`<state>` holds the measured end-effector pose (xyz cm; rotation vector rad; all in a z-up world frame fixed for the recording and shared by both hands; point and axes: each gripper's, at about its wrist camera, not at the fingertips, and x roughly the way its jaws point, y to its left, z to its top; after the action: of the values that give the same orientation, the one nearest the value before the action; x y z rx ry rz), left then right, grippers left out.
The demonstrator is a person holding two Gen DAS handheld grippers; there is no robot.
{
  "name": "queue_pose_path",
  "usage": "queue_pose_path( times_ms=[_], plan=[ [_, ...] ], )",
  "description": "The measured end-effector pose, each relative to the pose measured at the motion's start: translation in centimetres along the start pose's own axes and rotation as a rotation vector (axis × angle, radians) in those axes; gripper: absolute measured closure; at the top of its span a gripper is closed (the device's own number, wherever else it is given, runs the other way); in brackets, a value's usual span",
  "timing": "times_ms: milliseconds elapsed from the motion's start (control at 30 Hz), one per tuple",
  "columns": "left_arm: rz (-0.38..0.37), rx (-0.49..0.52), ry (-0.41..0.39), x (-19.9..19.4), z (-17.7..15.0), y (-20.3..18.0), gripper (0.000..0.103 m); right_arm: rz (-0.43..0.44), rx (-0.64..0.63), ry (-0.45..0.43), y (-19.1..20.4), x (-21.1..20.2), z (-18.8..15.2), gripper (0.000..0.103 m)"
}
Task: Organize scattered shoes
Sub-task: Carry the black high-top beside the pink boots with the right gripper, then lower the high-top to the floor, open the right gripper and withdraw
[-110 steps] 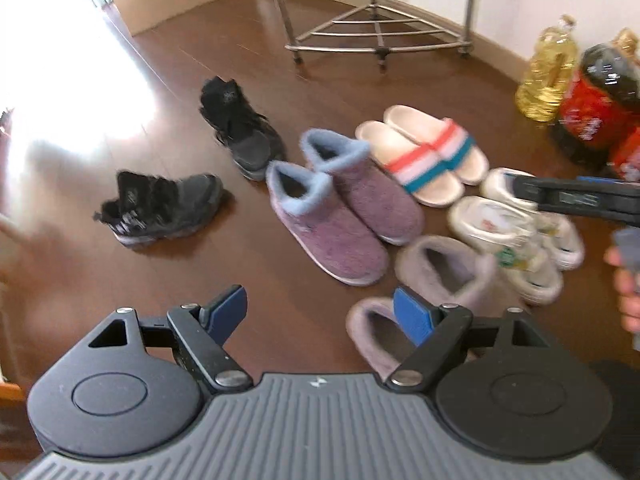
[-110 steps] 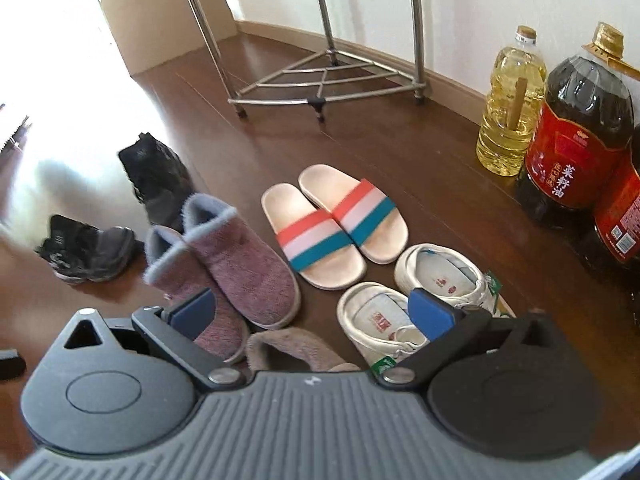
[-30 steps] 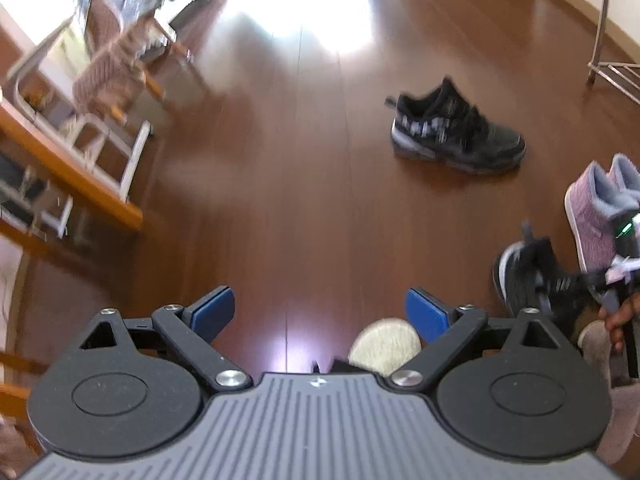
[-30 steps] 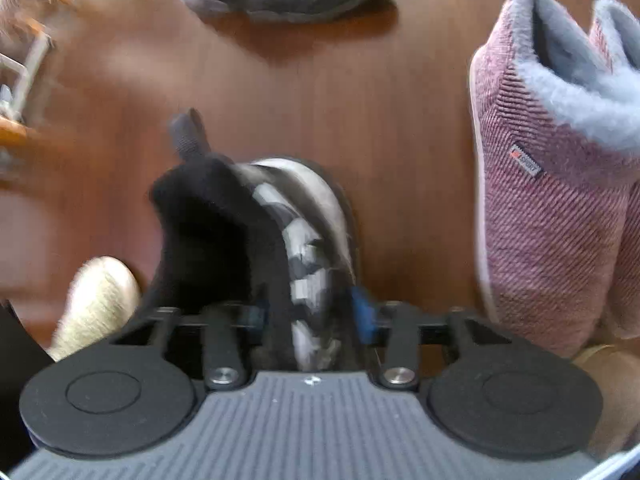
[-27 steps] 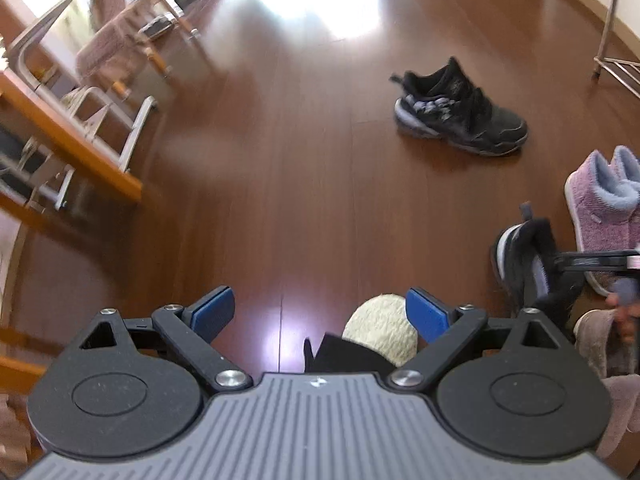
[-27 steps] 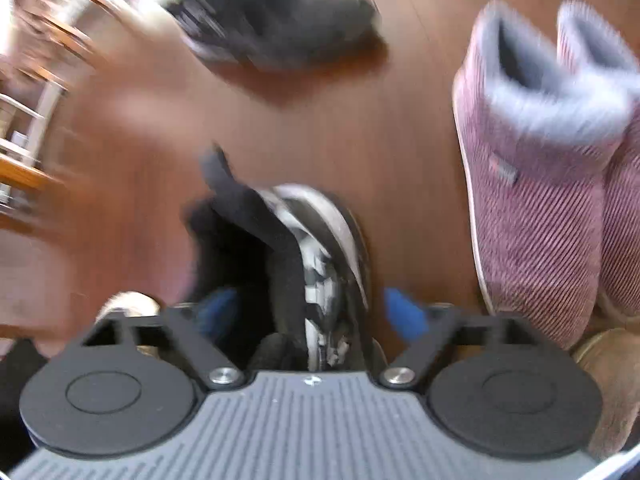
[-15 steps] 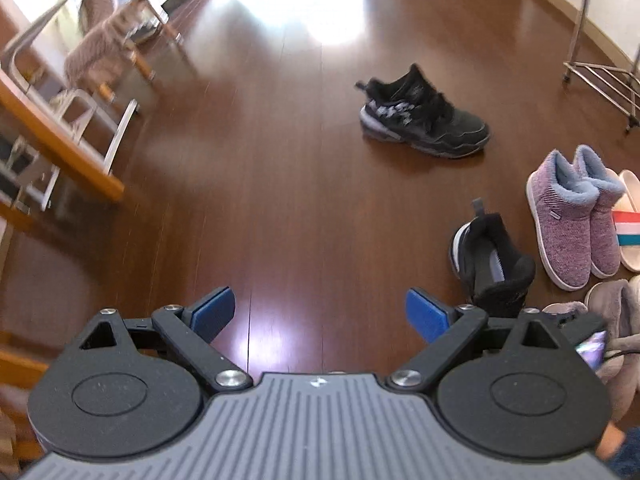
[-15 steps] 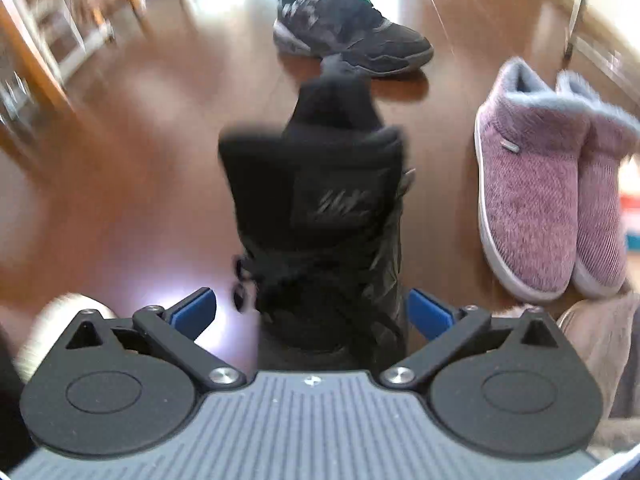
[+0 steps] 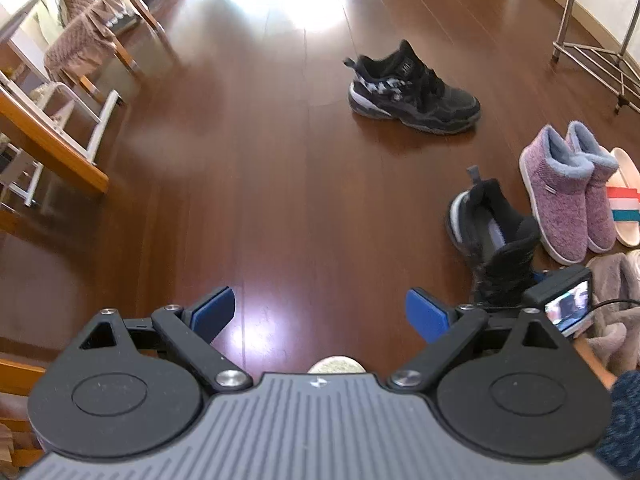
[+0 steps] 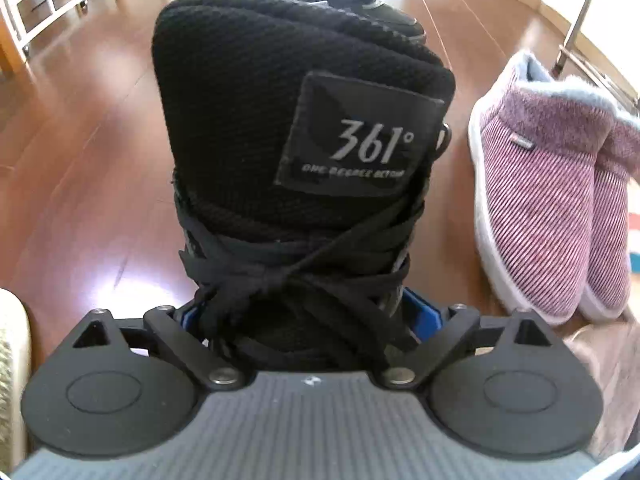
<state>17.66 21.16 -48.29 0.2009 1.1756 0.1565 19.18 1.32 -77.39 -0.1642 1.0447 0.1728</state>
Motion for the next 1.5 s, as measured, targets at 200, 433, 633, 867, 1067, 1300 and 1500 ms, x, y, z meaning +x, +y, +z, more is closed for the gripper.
queue_pose_path(
  times_ms=[200, 433, 633, 867, 1067, 1300, 1500],
  plan=[
    [0.006, -0.028, 0.023, 0.2, -0.7, 1.0, 0.009, -0.018, 0.041, -0.015, -1.3, -0.2, 0.5, 0.012],
    [0.01, -0.017, 0.019, 0.1, -0.6, 0.9, 0.008, 0.0, 0.036, 0.042, -1.5, -0.2, 1.2, 0.008],
    [0.041, 0.016, 0.023, 0.7, -0.1, 0.1, 0.008, 0.129, 0.153, 0.01, -3.5, -2.5, 2.9, 0.003],
    [0.053, 0.027, 0.022, 1.3, 0.4, -0.3, 0.008, 0.247, 0.536, -0.061, -10.7, -9.5, 0.4, 0.002],
    [0.037, 0.057, -0.011, 0.7, 0.6, -1.4, 0.008, 0.195, 0.506, -0.07, -12.5, -13.0, 0.1, 0.002],
    [0.034, 0.122, -0.085, 0.0, 0.3, -4.0, 0.008, 0.164, 0.433, -0.001, -9.7, -14.6, 0.2, 0.002],
    [0.007, 0.169, -0.091, 0.1, -0.7, -5.8, 0.008, 0.137, 0.393, 0.011, -8.3, -15.5, 0.2, 0.002]
  ],
)
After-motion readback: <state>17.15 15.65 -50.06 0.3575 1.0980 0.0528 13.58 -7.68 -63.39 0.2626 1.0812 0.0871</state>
